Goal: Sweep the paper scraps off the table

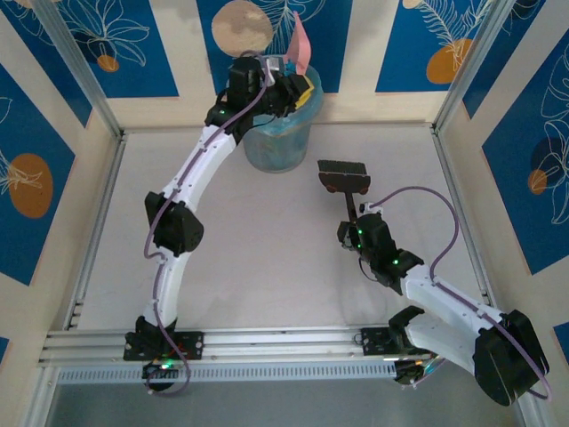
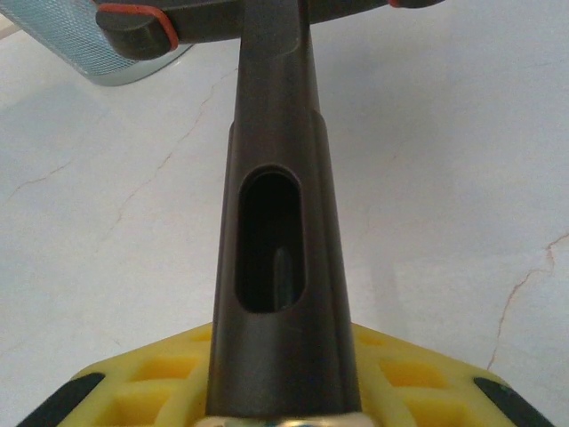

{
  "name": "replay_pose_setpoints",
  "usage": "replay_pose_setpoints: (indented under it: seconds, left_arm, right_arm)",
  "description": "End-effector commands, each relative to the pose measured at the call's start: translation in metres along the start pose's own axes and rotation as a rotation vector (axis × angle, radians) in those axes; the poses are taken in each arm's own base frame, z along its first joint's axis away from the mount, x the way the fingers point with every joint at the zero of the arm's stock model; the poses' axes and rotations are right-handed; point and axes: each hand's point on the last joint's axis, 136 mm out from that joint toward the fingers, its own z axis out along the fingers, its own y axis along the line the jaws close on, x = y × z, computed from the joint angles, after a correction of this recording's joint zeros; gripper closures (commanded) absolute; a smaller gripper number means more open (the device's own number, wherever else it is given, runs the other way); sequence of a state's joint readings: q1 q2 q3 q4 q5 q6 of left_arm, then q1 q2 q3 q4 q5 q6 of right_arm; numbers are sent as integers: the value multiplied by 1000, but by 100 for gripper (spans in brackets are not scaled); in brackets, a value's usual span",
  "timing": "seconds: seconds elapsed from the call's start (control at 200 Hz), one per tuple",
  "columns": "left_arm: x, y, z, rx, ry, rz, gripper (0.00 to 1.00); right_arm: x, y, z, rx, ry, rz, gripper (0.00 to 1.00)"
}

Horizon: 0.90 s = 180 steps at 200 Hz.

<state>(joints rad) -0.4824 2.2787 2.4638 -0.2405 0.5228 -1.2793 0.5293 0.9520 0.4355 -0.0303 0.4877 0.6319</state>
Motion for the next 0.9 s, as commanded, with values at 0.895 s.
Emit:
replay_pose_setpoints:
  seconds: [0.895]
  left_arm:
    - [-27, -68, -19, 543, -162, -152, 100]
  right_arm:
    - [-20, 0, -7, 2, -99, -11, 100]
